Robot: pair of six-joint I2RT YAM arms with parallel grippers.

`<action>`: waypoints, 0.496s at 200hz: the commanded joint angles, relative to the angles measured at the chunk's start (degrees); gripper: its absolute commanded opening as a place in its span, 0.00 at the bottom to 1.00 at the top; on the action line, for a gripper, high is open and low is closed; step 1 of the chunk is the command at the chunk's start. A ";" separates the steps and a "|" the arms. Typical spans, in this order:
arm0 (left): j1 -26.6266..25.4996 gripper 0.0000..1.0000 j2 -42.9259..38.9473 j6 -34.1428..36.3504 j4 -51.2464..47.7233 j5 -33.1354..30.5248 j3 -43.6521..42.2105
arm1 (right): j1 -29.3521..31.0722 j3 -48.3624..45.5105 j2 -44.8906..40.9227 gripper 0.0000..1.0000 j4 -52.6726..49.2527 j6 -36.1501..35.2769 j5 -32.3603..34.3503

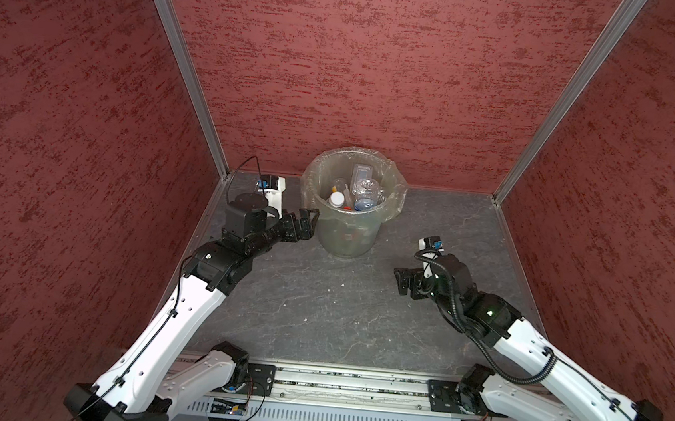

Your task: Throw the plastic bottles in the bin

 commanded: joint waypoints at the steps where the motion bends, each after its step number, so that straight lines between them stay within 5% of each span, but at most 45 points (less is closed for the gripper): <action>1: 0.69 0.99 -1.71 -2.13 0.64 -3.45 -2.03 | 0.34 3.04 0.06 0.99 -1.12 -0.90 4.14; 99: 2.31 1.00 -3.01 0.96 6.14 -3.56 -11.00 | -2.45 6.87 -0.18 0.99 0.84 -1.39 19.27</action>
